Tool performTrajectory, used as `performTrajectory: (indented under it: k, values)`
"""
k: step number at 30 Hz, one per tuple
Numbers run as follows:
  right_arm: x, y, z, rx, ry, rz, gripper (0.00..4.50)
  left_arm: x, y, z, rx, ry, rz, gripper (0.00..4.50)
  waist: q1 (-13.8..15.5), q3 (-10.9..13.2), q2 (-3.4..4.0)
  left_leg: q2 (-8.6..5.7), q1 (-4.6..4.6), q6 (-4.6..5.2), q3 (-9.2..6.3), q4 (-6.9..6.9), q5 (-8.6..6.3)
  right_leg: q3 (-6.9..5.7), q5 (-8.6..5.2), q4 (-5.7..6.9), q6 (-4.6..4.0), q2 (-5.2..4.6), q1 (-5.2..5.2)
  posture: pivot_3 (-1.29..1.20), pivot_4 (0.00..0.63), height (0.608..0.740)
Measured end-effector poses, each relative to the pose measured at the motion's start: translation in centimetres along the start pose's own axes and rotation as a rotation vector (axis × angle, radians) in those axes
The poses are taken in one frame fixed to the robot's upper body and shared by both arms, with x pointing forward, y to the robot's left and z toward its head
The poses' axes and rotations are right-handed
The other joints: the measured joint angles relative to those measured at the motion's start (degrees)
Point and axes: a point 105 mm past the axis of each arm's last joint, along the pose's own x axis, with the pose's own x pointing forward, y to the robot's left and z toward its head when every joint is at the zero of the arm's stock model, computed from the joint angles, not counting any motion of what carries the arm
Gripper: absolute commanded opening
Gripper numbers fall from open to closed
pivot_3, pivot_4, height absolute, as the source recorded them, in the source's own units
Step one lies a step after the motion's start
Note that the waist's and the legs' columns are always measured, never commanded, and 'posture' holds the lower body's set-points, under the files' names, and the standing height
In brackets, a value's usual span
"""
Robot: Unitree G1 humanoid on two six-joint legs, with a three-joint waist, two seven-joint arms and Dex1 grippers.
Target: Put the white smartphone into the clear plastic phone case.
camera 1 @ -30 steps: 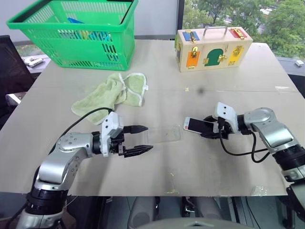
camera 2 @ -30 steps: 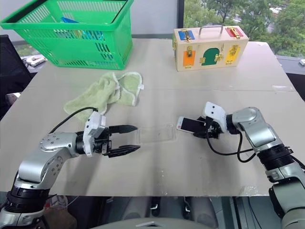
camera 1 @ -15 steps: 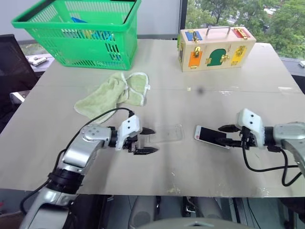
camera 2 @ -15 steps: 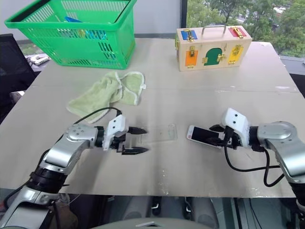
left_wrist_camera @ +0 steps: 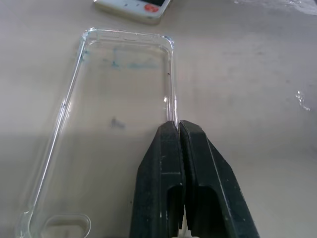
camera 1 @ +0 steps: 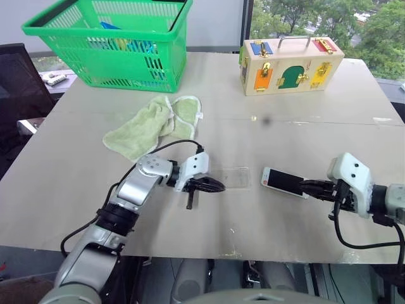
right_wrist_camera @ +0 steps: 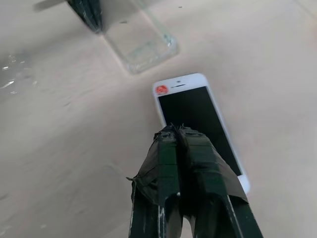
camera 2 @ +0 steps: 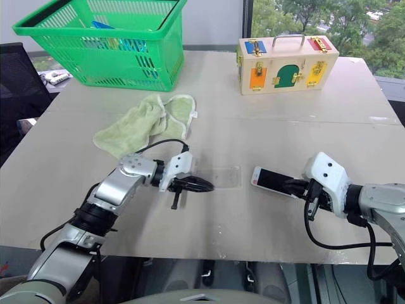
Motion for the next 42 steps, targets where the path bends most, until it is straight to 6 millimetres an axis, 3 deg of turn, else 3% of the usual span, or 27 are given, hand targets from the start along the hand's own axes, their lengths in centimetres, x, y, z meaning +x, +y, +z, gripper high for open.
performTrajectory:
  k: [3, 9, 13, 16, 21, 24, 28, 29, 30, 34, 42]
  values:
    - [0.2, -0.2, 0.3, 0.003, -0.016, -0.004, 0.87, 1.2, 0.0, 0.6, 0.012, -0.011, -0.030, 0.00, -0.2, 0.0, -0.02, 0.00, -0.01, 0.03, 0.02, 0.00, -0.02, 0.04, 0.10, -0.05, 0.18, 0.08, 0.00, 0.00, 0.150, 0.740]
    - [2.0, -0.8, -0.9, 0.015, 0.027, 0.056, 3.74, 1.8, 0.5, 1.0, 0.024, -0.006, -0.043, 0.00, -0.5, 0.0, -0.02, 0.04, 0.02, 0.04, 0.03, -0.03, -0.02, 0.07, 0.10, -0.05, 0.18, 0.22, -0.01, 0.00, 0.150, 0.740]
    - [3.4, -1.3, -1.4, -0.006, 0.063, 0.098, 3.74, 1.9, 0.6, 1.1, 0.009, -0.014, -0.038, 0.00, -0.5, 0.0, -0.02, 0.05, 0.00, 0.04, 0.04, -0.02, -0.02, 0.06, 0.10, -0.06, 0.18, 0.20, -0.02, 0.00, 0.150, 0.740]
    - [4.2, -1.9, -1.9, -0.006, 0.092, 0.118, 3.74, 0.8, 0.5, 1.3, -0.011, -0.033, -0.026, 0.00, -0.6, 0.0, -0.05, 0.06, -0.02, 0.04, 0.04, -0.03, -0.02, 0.08, 0.10, -0.06, 0.18, 0.21, -0.05, 0.00, 0.150, 0.740]
    - [5.1, -3.2, -3.2, -0.011, 0.149, 0.119, 3.80, -0.7, -0.3, 3.5, -0.015, -0.137, -0.006, 2.49, -1.1, 0.0, -0.04, 0.07, -0.02, 0.03, 0.08, -0.03, -0.02, 0.12, 0.11, -0.06, 0.18, 0.21, -0.05, 0.00, 0.150, 0.740]
    - [5.3, -3.7, -3.5, -0.030, 0.160, 0.128, 3.80, -1.7, -1.4, 4.3, -0.025, -0.177, 0.020, 3.77, -1.6, 0.0, -0.04, 0.08, 0.01, 0.03, 0.10, -0.04, -0.02, 0.16, 0.11, -0.06, 0.18, 0.20, -0.05, 0.00, 0.150, 0.740]
    - [5.1, -4.0, -3.8, -0.019, 0.179, 0.158, 3.80, -2.1, -4.4, 4.7, -0.040, -0.199, 0.008, 3.77, -1.8, 0.0, -0.04, 0.12, 0.07, 0.02, 0.13, -0.05, -0.02, 0.22, 0.11, -0.05, 0.18, 0.16, -0.04, 0.00, 0.150, 0.740]
    - [5.1, -4.0, -3.8, -0.018, 0.183, 0.162, 4.30, -2.1, -4.8, 4.8, -0.039, -0.202, 0.005, 3.86, -1.6, 0.0, -0.04, 0.12, 0.07, 0.02, 0.12, -0.05, -0.02, 0.20, 0.11, -0.05, 0.18, 0.12, -0.03, 0.00, 0.150, 0.740]
    - [5.2, -4.0, -3.9, -0.015, 0.189, 0.173, 4.47, -2.0, -5.3, 4.8, -0.041, -0.207, 0.016, 3.86, -1.6, 0.0, -0.04, 0.12, 0.07, 0.02, 0.10, -0.05, -0.02, 0.16, 0.11, -0.05, 0.18, 0.10, -0.02, 0.00, 0.150, 0.740]
    - [5.5, -4.1, -3.9, -0.037, 0.197, 0.175, 4.47, -2.0, -6.1, 5.1, -0.032, -0.214, 0.057, 3.86, -1.7, 0.0, -0.05, 0.11, 0.11, 0.02, 0.11, -0.02, -0.02, 0.19, 0.12, -0.05, 0.19, 0.08, 0.01, 0.00, 0.150, 0.740]
    - [6.4, -4.2, -4.0, -0.078, 0.208, 0.178, 4.47, -2.8, -6.7, 3.1, -0.082, -0.178, 0.135, 3.86, -2.0, -0.1, -0.19, 0.19, 0.32, 0.01, 0.13, -0.03, -0.03, 0.25, 0.02, -0.04, -0.02, 0.09, 0.10, 0.00, 0.150, 0.740]
